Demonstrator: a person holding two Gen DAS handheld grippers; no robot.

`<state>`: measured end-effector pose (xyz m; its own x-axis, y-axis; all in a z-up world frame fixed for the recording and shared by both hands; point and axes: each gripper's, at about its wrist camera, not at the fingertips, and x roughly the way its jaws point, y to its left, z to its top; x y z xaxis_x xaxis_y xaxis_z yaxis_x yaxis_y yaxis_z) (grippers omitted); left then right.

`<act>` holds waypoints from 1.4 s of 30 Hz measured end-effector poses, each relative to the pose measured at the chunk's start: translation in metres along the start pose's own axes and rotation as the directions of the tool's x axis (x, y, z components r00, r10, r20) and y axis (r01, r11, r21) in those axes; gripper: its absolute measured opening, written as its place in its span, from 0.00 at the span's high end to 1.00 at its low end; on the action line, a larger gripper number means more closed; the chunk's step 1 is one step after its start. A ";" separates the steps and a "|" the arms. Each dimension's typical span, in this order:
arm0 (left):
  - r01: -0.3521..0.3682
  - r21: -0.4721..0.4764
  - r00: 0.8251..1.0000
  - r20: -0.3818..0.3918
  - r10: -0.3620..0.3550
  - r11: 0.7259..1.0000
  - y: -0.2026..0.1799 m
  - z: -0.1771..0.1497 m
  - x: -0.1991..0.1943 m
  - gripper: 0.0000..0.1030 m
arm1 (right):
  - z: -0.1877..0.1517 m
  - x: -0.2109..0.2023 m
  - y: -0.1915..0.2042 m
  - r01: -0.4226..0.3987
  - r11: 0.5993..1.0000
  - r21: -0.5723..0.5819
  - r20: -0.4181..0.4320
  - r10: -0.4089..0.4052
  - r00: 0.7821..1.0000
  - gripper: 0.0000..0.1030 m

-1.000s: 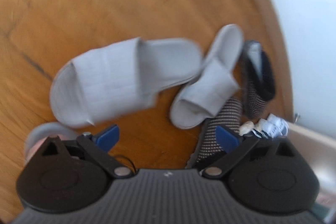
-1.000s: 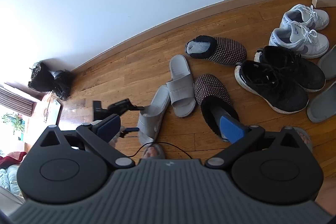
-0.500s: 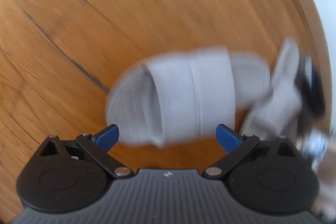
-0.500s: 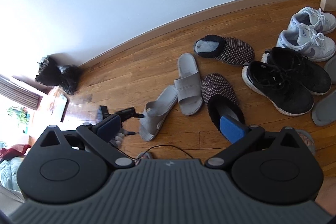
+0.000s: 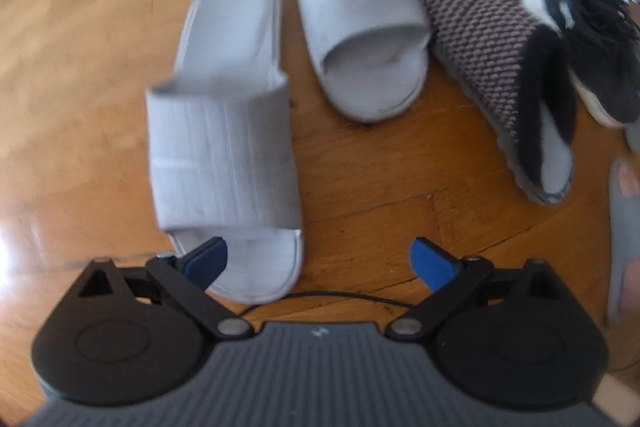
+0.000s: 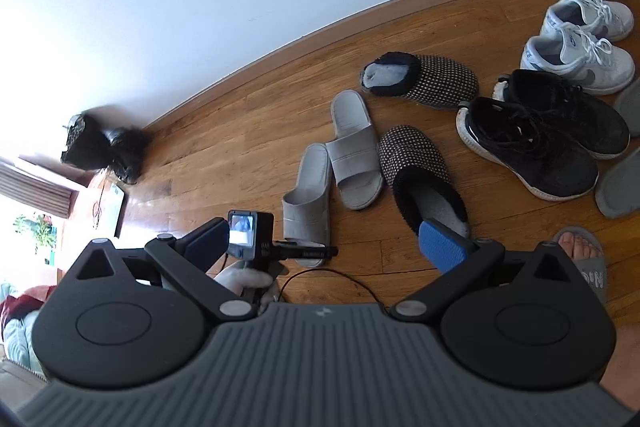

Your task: Organize scattered shoes

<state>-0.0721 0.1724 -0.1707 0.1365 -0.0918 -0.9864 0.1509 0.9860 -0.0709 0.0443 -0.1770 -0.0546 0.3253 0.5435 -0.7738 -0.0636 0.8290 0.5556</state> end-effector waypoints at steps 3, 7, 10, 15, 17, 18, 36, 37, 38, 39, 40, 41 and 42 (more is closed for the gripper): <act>-0.078 -0.004 0.992 0.096 0.078 0.997 0.002 0.007 -0.015 0.04 | 0.000 0.008 0.008 -0.012 0.999 -0.030 -0.027 0.011 1.000 0.00; -0.208 -0.046 0.948 0.238 0.213 0.977 0.013 0.033 -0.009 0.03 | 0.001 0.014 0.014 -0.021 0.999 -0.047 -0.046 0.019 0.999 0.00; -0.168 -0.117 0.934 0.299 0.196 0.979 0.036 0.049 0.013 0.03 | 0.001 0.016 0.017 -0.020 0.998 -0.051 -0.052 0.017 0.998 0.00; -0.144 -0.100 0.970 0.182 0.160 0.985 0.043 0.071 0.082 0.05 | -0.001 0.018 0.017 -0.016 0.999 -0.051 -0.062 0.013 0.998 0.01; -0.132 -0.123 0.980 0.133 0.148 0.984 0.044 0.061 0.087 0.04 | -0.001 0.016 0.015 -0.011 0.999 -0.043 -0.058 0.009 0.998 0.00; -0.131 -0.127 0.979 0.137 0.149 0.983 0.043 0.058 0.090 0.04 | -0.001 0.015 0.014 -0.008 0.999 -0.038 -0.055 0.006 0.998 0.00; 0.035 -0.086 0.931 0.365 -0.001 0.996 0.012 0.083 0.057 0.03 | 0.005 0.012 0.007 -0.023 1.000 -0.007 -0.057 0.022 0.998 0.00; 0.043 -0.058 0.929 0.369 -0.019 0.997 0.006 0.092 0.067 0.03 | 0.005 0.013 0.007 -0.026 1.000 -0.010 -0.060 0.025 0.998 0.00; 0.042 -0.048 0.931 0.365 -0.022 0.998 0.003 0.100 0.077 0.03 | 0.005 0.014 0.008 -0.026 1.000 -0.011 -0.062 0.026 0.998 0.00; 0.029 -0.052 0.939 0.343 -0.010 0.998 -0.001 0.107 0.091 0.04 | 0.005 0.015 0.008 -0.026 1.000 -0.011 -0.064 0.026 0.998 0.00; 0.009 -0.068 0.952 0.306 0.013 0.998 -0.002 0.110 0.105 0.09 | 0.006 0.015 0.008 -0.026 1.000 -0.011 -0.064 0.025 0.998 0.00; -0.003 -0.086 0.963 0.269 0.026 0.996 0.001 0.110 0.115 0.14 | 0.006 0.015 0.007 -0.025 1.000 -0.010 -0.064 0.024 0.998 0.00; -0.019 -0.107 0.975 0.217 0.042 0.994 0.005 0.108 0.129 0.22 | 0.006 0.016 0.007 -0.024 1.000 -0.009 -0.063 0.023 0.998 0.00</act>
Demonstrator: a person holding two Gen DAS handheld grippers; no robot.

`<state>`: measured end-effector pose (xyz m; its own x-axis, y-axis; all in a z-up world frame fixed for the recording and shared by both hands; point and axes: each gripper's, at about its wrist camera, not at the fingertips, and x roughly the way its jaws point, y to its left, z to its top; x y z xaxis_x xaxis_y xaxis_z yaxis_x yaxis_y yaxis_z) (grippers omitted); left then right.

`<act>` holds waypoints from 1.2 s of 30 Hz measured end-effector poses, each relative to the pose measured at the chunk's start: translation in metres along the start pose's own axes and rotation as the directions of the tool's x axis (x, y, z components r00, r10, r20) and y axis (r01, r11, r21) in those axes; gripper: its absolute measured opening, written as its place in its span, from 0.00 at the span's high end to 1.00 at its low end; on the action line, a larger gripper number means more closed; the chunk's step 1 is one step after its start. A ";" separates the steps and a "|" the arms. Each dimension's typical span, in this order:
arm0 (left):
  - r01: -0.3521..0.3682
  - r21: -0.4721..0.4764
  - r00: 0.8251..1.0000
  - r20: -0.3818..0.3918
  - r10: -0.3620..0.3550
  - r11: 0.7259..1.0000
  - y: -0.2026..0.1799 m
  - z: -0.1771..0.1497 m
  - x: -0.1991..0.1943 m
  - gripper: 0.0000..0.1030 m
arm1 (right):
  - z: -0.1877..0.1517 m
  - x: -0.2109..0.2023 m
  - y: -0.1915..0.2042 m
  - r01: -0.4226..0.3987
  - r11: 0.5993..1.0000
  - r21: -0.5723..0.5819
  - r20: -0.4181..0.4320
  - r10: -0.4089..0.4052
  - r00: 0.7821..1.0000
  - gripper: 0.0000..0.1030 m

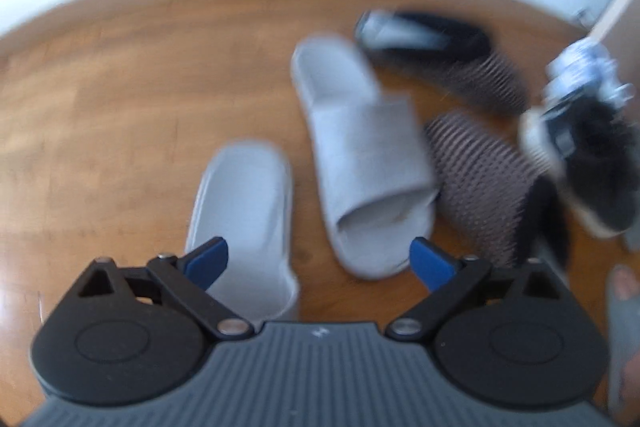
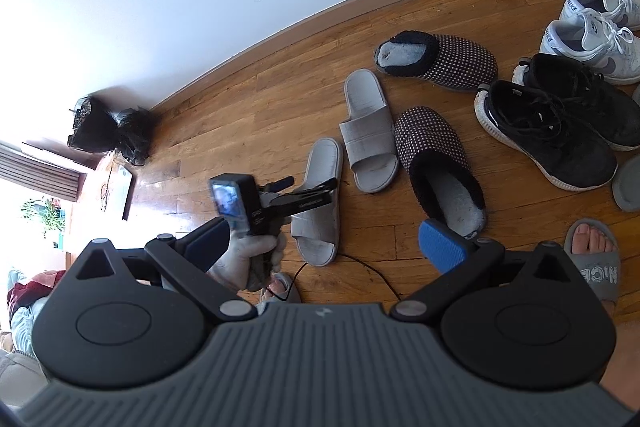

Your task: Organize scattered shoes

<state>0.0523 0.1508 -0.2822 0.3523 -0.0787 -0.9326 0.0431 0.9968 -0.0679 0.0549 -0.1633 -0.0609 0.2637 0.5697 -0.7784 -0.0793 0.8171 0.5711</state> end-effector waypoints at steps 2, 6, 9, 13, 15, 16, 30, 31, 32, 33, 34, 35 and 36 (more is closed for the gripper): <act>-0.037 0.017 0.999 -0.029 0.037 0.999 0.006 -0.009 0.009 0.26 | 0.001 -0.001 -0.001 0.002 1.000 0.000 0.002 -0.002 1.000 0.01; -0.137 0.136 0.990 -0.007 0.140 0.981 0.015 -0.031 0.007 0.27 | 0.003 -0.005 -0.007 0.013 1.000 0.014 0.010 -0.013 1.000 0.00; -0.148 0.115 0.988 -0.024 0.151 0.982 0.023 -0.039 0.004 0.24 | 0.004 -0.004 -0.008 0.007 1.000 0.018 0.007 -0.008 1.000 0.00; -0.095 0.083 0.995 0.001 0.096 0.992 0.023 -0.031 -0.005 0.19 | 0.006 -0.004 -0.009 -0.001 1.000 0.019 0.002 0.001 1.000 0.00; -0.093 0.147 0.994 0.077 0.082 0.985 0.008 -0.021 -0.011 0.11 | 0.007 -0.004 -0.010 0.001 1.000 0.022 0.001 -0.001 1.000 0.00; -0.100 0.203 0.989 0.125 0.076 0.974 -0.002 -0.015 -0.015 0.06 | 0.008 -0.004 -0.011 0.002 1.000 0.024 0.002 -0.002 1.000 0.00; 0.232 0.346 0.966 0.024 -0.256 0.909 -0.034 0.132 0.060 0.16 | 0.031 0.006 0.011 -0.041 0.988 -0.146 -0.071 0.031 0.997 0.01; 0.268 0.309 0.961 -0.016 -0.276 0.913 -0.030 0.133 0.071 0.22 | 0.042 0.010 0.019 -0.025 0.967 -0.252 -0.039 0.016 0.999 0.01; 0.284 0.300 0.957 -0.036 -0.287 0.910 -0.029 0.131 0.077 0.30 | 0.052 0.015 0.022 0.015 0.948 -0.318 0.008 -0.013 1.000 0.01; 0.276 0.313 0.960 -0.043 -0.277 0.908 -0.028 0.129 0.078 0.57 | 0.060 0.021 0.022 0.059 0.934 -0.352 0.052 -0.044 0.998 0.01; 0.267 0.323 0.963 -0.055 -0.264 0.908 -0.028 0.127 0.078 0.76 | 0.067 0.029 0.018 0.079 0.934 -0.350 0.061 -0.061 0.996 0.01; 0.306 0.310 0.952 -0.088 -0.294 0.900 -0.024 0.124 0.077 0.80 | 0.073 0.038 0.011 0.086 0.940 -0.331 0.053 -0.073 0.996 0.01; 0.366 0.296 0.930 -0.129 -0.343 0.882 -0.018 0.119 0.074 0.89 | 0.078 0.047 0.005 0.094 0.945 -0.312 0.045 -0.085 0.995 0.01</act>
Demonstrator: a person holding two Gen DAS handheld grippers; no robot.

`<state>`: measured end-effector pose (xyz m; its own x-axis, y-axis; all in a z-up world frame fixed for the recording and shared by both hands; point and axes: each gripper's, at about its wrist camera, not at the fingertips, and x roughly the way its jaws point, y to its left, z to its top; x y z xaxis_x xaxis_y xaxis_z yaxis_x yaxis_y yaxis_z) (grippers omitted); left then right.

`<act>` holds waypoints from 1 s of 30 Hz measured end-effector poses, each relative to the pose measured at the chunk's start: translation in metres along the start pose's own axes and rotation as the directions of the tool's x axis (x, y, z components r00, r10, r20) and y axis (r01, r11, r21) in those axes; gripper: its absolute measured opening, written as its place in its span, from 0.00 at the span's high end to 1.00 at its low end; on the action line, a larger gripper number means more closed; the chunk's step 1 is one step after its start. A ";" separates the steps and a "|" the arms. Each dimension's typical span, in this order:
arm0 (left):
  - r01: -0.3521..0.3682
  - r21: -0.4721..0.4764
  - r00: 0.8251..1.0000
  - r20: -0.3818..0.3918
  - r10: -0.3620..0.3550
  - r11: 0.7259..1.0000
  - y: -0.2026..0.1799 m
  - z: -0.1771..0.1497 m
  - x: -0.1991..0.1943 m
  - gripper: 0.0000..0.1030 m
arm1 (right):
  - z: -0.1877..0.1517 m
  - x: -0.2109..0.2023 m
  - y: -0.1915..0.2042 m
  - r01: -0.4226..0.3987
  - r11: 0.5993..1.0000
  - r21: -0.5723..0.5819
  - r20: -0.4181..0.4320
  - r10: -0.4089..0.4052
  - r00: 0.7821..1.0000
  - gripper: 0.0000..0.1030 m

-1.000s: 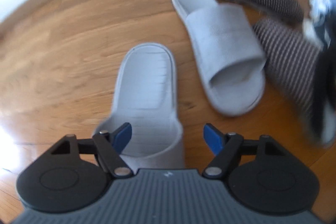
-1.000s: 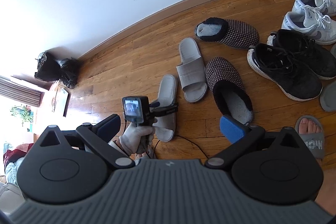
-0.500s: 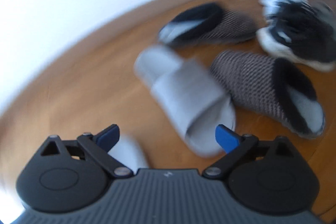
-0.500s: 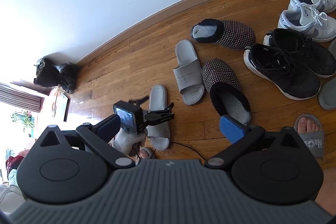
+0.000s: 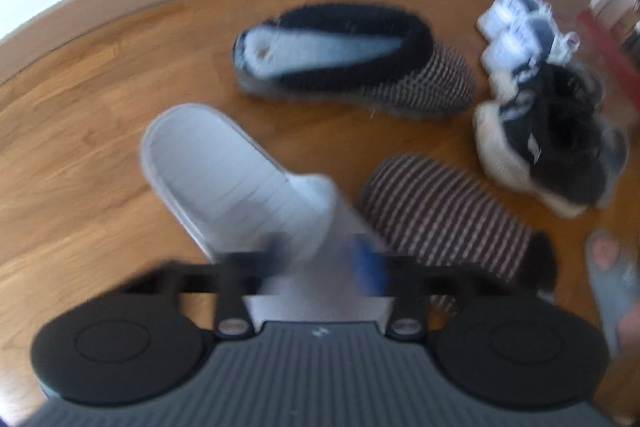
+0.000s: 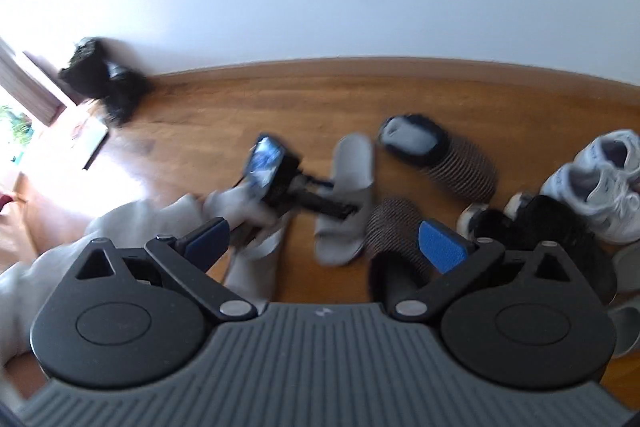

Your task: Organize scattered shoes

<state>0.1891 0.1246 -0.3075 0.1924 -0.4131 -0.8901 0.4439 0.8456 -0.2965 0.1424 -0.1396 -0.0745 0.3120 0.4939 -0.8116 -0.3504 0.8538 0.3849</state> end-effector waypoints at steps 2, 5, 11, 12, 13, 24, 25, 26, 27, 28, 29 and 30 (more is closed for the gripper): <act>0.064 0.036 0.998 -0.027 -0.063 0.997 -0.003 -0.012 -0.009 0.92 | 0.000 0.012 -0.010 -0.010 0.999 0.039 -0.043 0.012 0.999 0.01; 0.129 0.083 0.990 -0.059 -0.124 0.988 -0.009 -0.029 -0.021 0.92 | -0.004 0.021 -0.013 -0.044 0.998 0.045 -0.084 0.047 0.995 0.01; 0.231 0.171 0.972 -0.084 -0.219 0.958 -0.023 -0.044 -0.052 0.83 | -0.012 0.043 0.007 -0.129 0.984 -0.123 -0.097 0.117 0.988 0.01; 0.179 0.180 0.984 -0.053 -0.172 0.967 -0.026 -0.043 -0.060 0.60 | -0.016 0.057 0.011 -0.148 0.969 -0.198 -0.105 0.129 0.986 0.01; 0.118 0.150 0.993 -0.001 -0.119 0.982 -0.025 -0.043 -0.072 0.31 | -0.022 0.074 0.017 -0.168 0.943 -0.287 -0.114 0.141 0.983 0.01; 0.057 -0.368 0.977 0.212 0.024 0.928 0.040 -0.164 -0.138 0.01 | -0.093 0.286 0.045 -0.316 0.681 -0.660 -0.363 0.079 0.928 0.31; 0.063 -0.412 0.978 0.207 0.027 0.909 0.047 -0.175 -0.131 0.01 | -0.096 0.301 0.047 -0.290 0.671 -0.682 -0.344 0.056 0.937 0.31; 0.073 -0.449 0.978 0.207 0.024 0.890 0.053 -0.185 -0.126 0.01 | -0.097 0.314 0.046 -0.284 0.674 -0.681 -0.350 0.041 0.936 0.34; 0.093 -0.493 0.977 0.213 0.017 0.865 0.060 -0.197 -0.118 0.01 | -0.097 0.326 0.044 -0.295 0.684 -0.667 -0.374 0.035 0.927 0.41; 0.113 -0.521 0.975 0.224 0.008 0.846 0.065 -0.205 -0.114 0.01 | -0.096 0.332 0.045 -0.325 0.693 -0.644 -0.402 0.055 0.914 0.53; 0.128 -0.539 0.973 0.233 0.001 0.833 0.068 -0.209 -0.111 0.01 | -0.094 0.336 0.046 -0.364 0.699 -0.616 -0.431 0.087 0.898 0.58; 0.144 -0.558 0.970 0.243 -0.005 0.817 0.072 -0.215 -0.107 0.01 | -0.091 0.339 0.048 -0.401 0.703 -0.587 -0.459 0.119 0.880 0.62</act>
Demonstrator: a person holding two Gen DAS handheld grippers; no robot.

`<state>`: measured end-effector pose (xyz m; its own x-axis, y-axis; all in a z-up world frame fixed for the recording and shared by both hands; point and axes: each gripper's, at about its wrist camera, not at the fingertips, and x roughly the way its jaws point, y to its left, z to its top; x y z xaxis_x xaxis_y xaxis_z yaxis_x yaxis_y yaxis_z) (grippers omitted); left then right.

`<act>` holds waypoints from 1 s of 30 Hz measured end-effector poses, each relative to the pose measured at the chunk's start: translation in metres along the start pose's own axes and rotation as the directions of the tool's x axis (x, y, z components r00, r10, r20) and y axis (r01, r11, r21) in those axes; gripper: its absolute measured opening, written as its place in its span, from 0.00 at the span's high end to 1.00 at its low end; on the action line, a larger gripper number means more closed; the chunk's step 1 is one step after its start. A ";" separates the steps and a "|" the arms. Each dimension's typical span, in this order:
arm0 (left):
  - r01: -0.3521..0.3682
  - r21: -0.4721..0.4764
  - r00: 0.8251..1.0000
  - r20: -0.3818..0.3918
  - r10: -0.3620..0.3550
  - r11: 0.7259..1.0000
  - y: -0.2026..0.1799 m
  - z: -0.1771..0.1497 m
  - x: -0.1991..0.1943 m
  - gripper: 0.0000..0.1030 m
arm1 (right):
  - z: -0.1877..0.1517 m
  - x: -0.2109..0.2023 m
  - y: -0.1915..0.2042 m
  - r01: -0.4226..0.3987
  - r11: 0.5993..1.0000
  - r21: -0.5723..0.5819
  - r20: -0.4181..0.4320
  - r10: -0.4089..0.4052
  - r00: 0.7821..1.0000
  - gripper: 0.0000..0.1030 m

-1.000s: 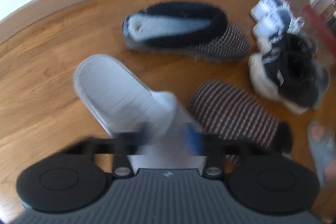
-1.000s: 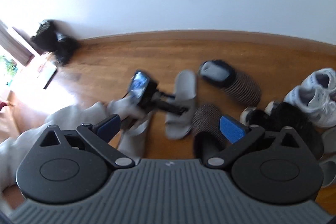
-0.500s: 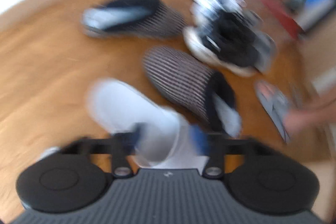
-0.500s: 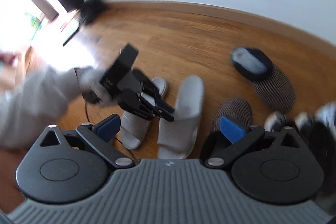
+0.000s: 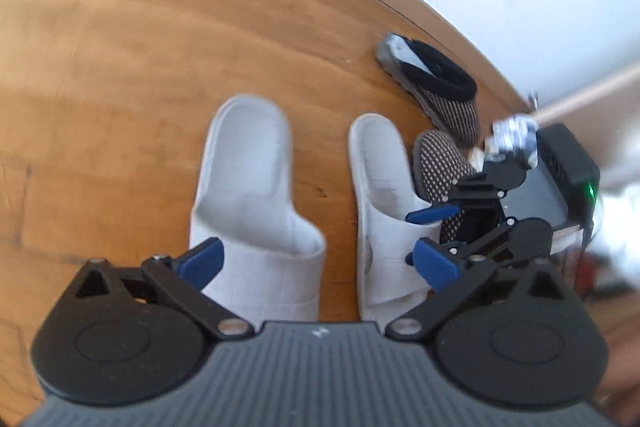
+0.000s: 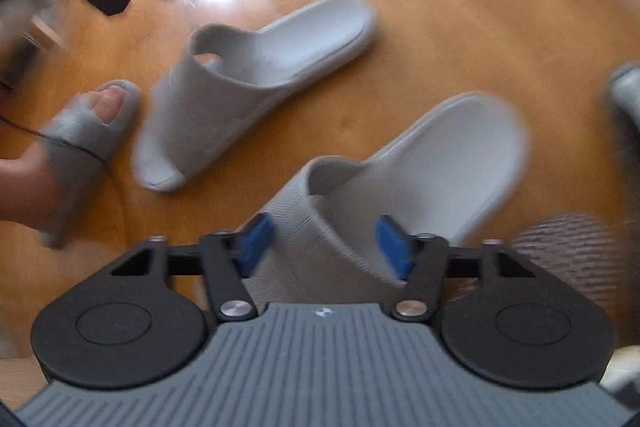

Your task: Organize scattered shoes

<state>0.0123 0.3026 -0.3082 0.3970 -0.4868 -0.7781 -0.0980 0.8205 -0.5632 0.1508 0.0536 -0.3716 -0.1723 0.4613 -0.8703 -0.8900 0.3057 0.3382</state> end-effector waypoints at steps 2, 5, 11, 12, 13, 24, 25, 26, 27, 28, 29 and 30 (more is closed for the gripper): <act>0.017 -0.046 1.000 0.009 -0.017 0.999 0.012 -0.005 0.004 0.01 | 0.008 -0.003 0.009 -0.028 0.999 -0.021 0.023 0.029 0.999 0.85; 0.018 -0.067 1.000 0.006 -0.017 0.998 0.021 -0.005 0.013 0.01 | 0.022 -0.008 0.023 -0.070 0.997 -0.045 0.067 0.073 0.995 0.90; -0.002 -0.106 1.000 -0.011 0.001 0.994 0.043 0.000 0.027 0.01 | 0.022 0.010 0.049 -0.052 0.969 -0.243 0.050 0.066 0.997 0.86; -0.014 -0.109 1.000 -0.022 0.011 0.994 0.046 0.000 0.033 0.01 | 0.025 0.012 0.044 -0.075 0.974 -0.214 0.032 0.083 0.996 0.85; -0.028 -0.108 0.999 -0.032 0.024 0.994 0.047 -0.001 0.037 0.01 | 0.031 0.015 0.035 -0.113 0.984 -0.136 0.000 0.115 0.993 0.81; -0.063 -0.117 0.996 -0.069 0.055 0.991 0.042 -0.015 0.050 0.02 | 0.041 0.043 0.027 -0.156 0.987 0.049 0.044 0.154 0.987 0.89; -0.073 -0.100 0.995 -0.077 0.066 0.992 0.040 -0.015 0.050 0.03 | 0.041 0.043 0.028 -0.147 0.988 0.055 0.048 0.144 0.988 0.89; -0.079 -0.096 0.994 -0.079 0.072 0.992 0.039 -0.014 0.048 0.03 | 0.041 0.042 0.028 -0.141 0.988 0.065 0.047 0.138 0.989 0.86; -0.083 -0.094 0.994 -0.075 0.076 0.992 0.037 -0.013 0.045 0.03 | 0.041 0.037 0.027 -0.141 0.986 0.093 0.046 0.137 0.990 0.85; -0.088 -0.088 0.994 -0.066 0.082 0.992 0.034 -0.012 0.040 0.03 | 0.040 0.031 0.024 -0.142 0.981 0.130 0.044 0.137 0.990 0.83; -0.092 -0.074 0.995 -0.051 0.088 0.993 0.029 -0.011 0.033 0.03 | 0.040 0.024 0.021 -0.143 0.976 0.167 0.042 0.138 0.990 0.76; -0.096 -0.061 0.995 -0.035 0.094 0.994 0.025 -0.010 0.025 0.03 | 0.037 0.014 0.018 -0.141 0.970 0.198 0.049 0.134 0.990 0.73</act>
<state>0.0105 0.3073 -0.3447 0.3540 -0.4175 -0.8369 -0.1911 0.8437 -0.5017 0.1480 0.0966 -0.3646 -0.2695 0.5381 -0.7987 -0.7552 0.3965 0.5220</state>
